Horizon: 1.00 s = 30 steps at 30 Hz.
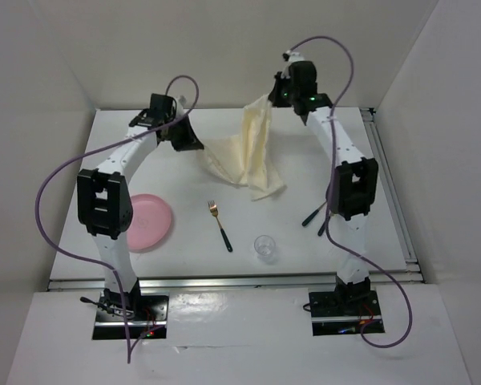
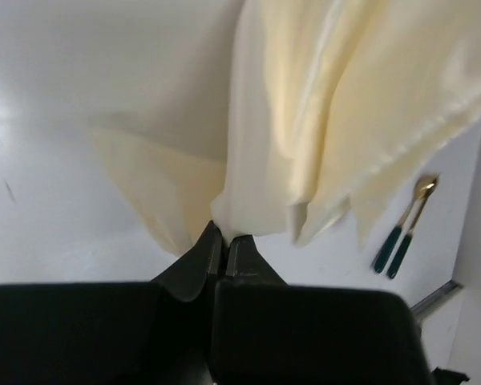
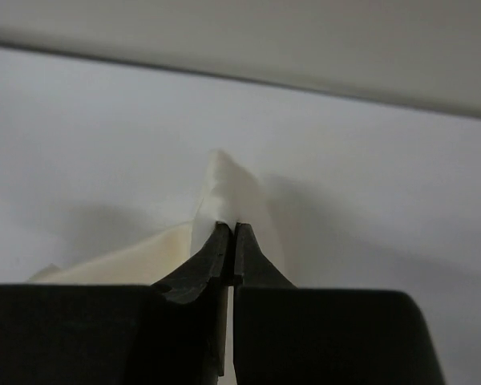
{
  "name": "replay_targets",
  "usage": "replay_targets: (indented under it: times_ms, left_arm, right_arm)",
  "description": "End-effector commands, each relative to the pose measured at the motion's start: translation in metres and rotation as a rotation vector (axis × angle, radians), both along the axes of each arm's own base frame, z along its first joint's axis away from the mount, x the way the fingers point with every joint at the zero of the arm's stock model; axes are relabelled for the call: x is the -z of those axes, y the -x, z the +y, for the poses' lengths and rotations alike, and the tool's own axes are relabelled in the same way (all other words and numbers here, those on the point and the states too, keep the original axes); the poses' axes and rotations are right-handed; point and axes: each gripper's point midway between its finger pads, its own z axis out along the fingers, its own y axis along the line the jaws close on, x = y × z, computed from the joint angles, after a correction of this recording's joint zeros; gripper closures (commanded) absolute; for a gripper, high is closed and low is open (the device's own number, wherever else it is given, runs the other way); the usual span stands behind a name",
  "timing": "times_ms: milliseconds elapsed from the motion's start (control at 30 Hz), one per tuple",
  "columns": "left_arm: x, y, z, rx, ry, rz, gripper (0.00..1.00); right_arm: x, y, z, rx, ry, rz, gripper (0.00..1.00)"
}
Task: Set the dinner table for one person
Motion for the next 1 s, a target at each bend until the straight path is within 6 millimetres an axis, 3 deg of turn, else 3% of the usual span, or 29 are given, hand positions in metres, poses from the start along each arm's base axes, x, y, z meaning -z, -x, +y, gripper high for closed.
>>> replay_targets:
  times_ms: [0,100,167,200,267,400,467,533,600,633,700,733,767,800,833,867,900,933,967]
  left_arm:
    - [-0.055,-0.033,0.016,-0.024,0.027,-0.116,1.00]
    - [-0.091,-0.047,0.033,-0.048,0.052,-0.189,1.00]
    - [-0.115,-0.046,0.047,-0.068,0.063,-0.238,1.00]
    - [-0.126,-0.044,0.045,-0.057,0.075,-0.258,1.00]
    - [-0.139,-0.042,0.060,-0.080,0.080,-0.288,1.00]
    - [-0.164,-0.021,0.065,-0.069,0.121,-0.358,1.00]
    - [-0.169,-0.020,0.066,-0.064,0.143,-0.372,1.00]
    - [-0.176,-0.022,0.065,-0.056,0.149,-0.379,1.00]
    - [-0.170,-0.031,0.069,-0.067,0.147,-0.355,1.00]
    - [-0.180,-0.034,0.068,-0.059,0.153,-0.374,1.00]
    - [-0.174,-0.044,0.067,-0.052,0.159,-0.368,1.00]
    - [-0.190,-0.051,0.065,-0.046,0.174,-0.406,1.00]
    - [-0.191,-0.056,0.064,-0.037,0.181,-0.413,1.00]
    - [-0.176,-0.069,0.062,-0.047,0.203,-0.373,1.00]
    - [-0.189,-0.074,0.059,-0.029,0.227,-0.400,1.00]
    - [-0.189,-0.082,0.057,-0.025,0.241,-0.409,1.00]
    - [-0.190,-0.089,0.055,-0.025,0.263,-0.408,1.00]
    - [-0.178,-0.098,0.053,-0.022,0.277,-0.386,1.00]
    - [-0.187,-0.100,0.050,-0.007,0.296,-0.403,1.00]
  right_arm:
    - [-0.114,0.012,-0.021,-0.032,-0.122,-0.207,1.00]
    - [-0.142,0.028,-0.041,-0.034,-0.149,-0.255,1.00]
    - [-0.150,0.036,-0.057,-0.018,-0.160,-0.272,1.00]
    - [-0.156,0.048,-0.061,-0.030,-0.167,-0.283,1.00]
    - [-0.159,0.061,-0.067,-0.032,-0.170,-0.293,1.00]
    - [-0.154,0.097,-0.079,-0.043,-0.169,-0.314,1.00]
    - [-0.148,0.102,-0.086,-0.036,-0.155,-0.325,1.00]
    - [-0.142,0.099,-0.094,-0.036,-0.156,-0.307,1.00]
    - [-0.146,0.094,-0.098,-0.027,-0.155,-0.303,1.00]
    - [-0.154,0.090,-0.102,-0.019,-0.154,-0.320,1.00]
    - [-0.163,0.082,-0.110,-0.006,-0.154,-0.349,1.00]
    - [-0.172,0.070,-0.110,-0.016,-0.168,-0.366,1.00]
    - [-0.175,0.062,-0.117,-0.009,-0.176,-0.373,1.00]
    - [-0.178,0.054,-0.115,-0.018,-0.178,-0.382,1.00]
    - [-0.187,0.039,-0.119,-0.019,-0.189,-0.401,1.00]
    - [-0.192,0.031,-0.124,-0.010,-0.195,-0.415,1.00]
    - [-0.197,0.027,-0.121,-0.025,-0.198,-0.427,1.00]
    - [-0.208,0.024,-0.124,-0.029,-0.207,-0.450,1.00]
    - [-0.216,0.026,-0.121,-0.055,-0.211,-0.483,1.00]
